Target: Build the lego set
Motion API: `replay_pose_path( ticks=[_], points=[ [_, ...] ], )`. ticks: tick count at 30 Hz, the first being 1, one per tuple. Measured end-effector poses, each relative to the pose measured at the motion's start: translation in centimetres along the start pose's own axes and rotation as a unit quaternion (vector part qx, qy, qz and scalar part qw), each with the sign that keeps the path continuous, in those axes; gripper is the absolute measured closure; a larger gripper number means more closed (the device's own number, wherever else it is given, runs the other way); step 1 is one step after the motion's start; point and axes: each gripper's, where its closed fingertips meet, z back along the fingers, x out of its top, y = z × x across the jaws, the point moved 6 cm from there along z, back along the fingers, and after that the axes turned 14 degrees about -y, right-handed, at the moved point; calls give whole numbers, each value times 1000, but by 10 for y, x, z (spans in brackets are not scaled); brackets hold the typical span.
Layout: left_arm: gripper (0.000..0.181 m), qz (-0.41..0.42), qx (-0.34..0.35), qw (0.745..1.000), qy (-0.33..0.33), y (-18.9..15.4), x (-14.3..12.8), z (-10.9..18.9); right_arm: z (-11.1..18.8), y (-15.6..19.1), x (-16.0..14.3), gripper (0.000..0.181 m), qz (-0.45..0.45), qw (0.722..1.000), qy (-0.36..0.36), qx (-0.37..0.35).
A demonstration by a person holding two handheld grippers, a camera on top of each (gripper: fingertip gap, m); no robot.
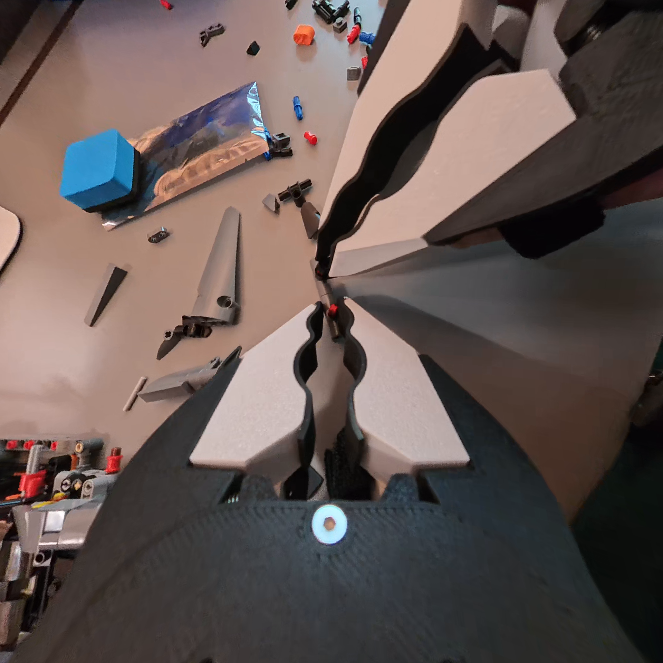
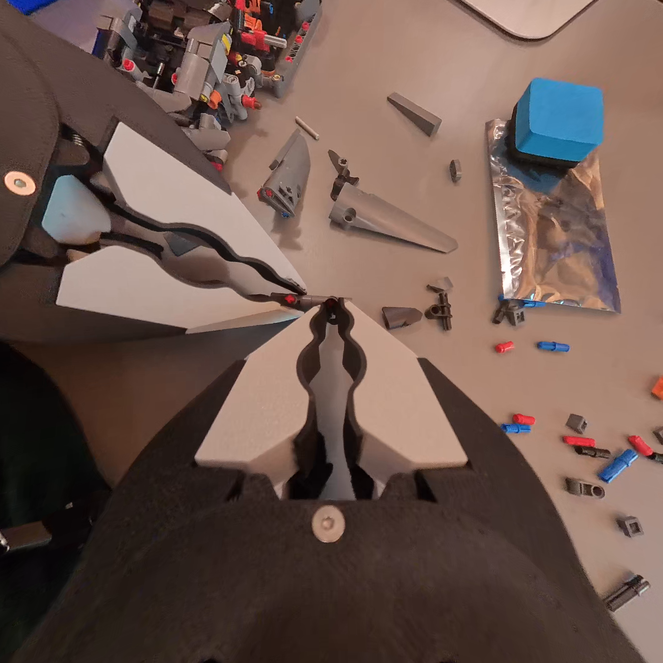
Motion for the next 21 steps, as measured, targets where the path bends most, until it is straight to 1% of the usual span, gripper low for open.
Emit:
replay_pose_path(
  ticks=[10,17,21],
  points=[
    [175,-63,6,998,-1,-4,2,-5,1,-5,-3,178,-41,999,-2,-20],
    [174,-119,4,993,9,-7,4,-9,3,-13,-8,179,-128,992,-15,0],
    [174,-163,1,986,17,-7,6,-13,2,-16,-9,178,-120,993,8,-6]
  ],
)
